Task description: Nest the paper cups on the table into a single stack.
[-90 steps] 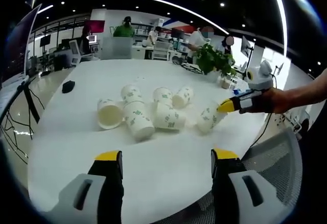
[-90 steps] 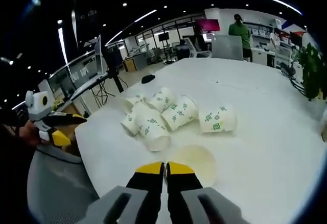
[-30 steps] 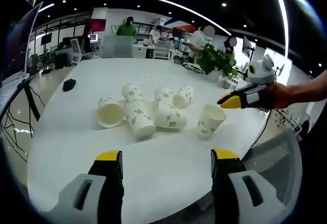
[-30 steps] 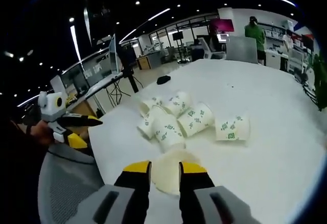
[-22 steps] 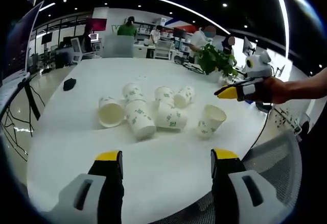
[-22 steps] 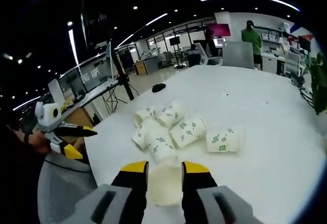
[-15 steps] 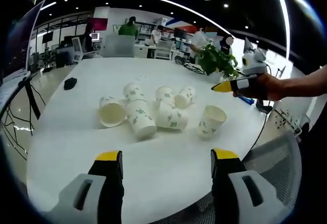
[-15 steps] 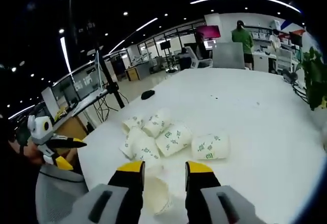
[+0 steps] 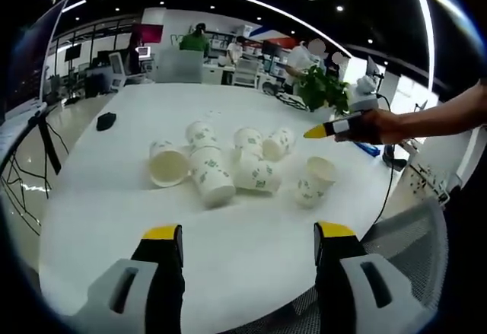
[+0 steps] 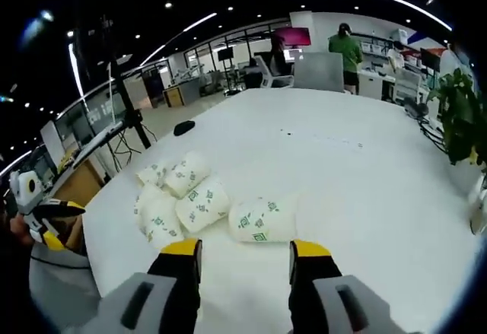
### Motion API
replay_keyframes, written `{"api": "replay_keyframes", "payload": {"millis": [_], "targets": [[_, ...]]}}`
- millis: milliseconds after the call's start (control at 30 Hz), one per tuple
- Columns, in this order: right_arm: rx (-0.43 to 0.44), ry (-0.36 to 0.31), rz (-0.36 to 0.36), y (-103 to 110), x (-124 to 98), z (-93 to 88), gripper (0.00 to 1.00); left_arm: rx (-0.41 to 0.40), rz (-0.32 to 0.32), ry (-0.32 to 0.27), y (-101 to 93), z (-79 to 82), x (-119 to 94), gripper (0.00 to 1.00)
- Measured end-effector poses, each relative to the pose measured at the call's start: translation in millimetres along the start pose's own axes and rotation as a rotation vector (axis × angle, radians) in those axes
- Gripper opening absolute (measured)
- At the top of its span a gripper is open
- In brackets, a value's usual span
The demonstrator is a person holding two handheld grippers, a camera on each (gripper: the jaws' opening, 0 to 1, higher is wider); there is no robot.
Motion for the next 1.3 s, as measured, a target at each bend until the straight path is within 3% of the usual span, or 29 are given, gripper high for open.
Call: {"api": "replay_keyframes", "payload": {"millis": [133,300,400,600,767,933,1300], "targets": [[0.046,0.005,-0.001,-19,10,0.9,0.47,-0.003,0.004,0.003,0.4,0.0,0,0.69],[0.104,-0.022,0.016,-20,12,3.6,0.46,-0.009,0.011,0.01,2.7,-1.5,2,0.69],[0.104,-0.027,0.037,-16,14,6.4,0.45,-0.014,0.014,0.015,4.2,-2.9,3,0.68],[0.128,-0.003,0.073,-37,31,8.4,0.47,-0.027,0.026,0.02,5.2,-2.6,3,0.68],[0.12,0.002,0.105,-36,34,11.4,0.46,-0.028,0.034,0.025,4.7,-2.7,2,0.68],[0.108,0.007,0.15,-33,38,10.6,0.42,-0.028,0.037,0.033,4.8,-3.0,2,0.68],[0.073,0.043,0.25,-15,37,0.6,0.17,-0.026,0.038,0.043,3.3,-2.8,2,0.67]]}}
Point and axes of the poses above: the point that each gripper's makers call its tool centre point, and the gripper's own axes: x roughly forward along the fingers, y roughly to its left, z roughly out of its top, the point moved 7 cm from there along -x, roughly backward along the fingers, and after that the axes turned 6 degrees about z, right-handed, at the moved point
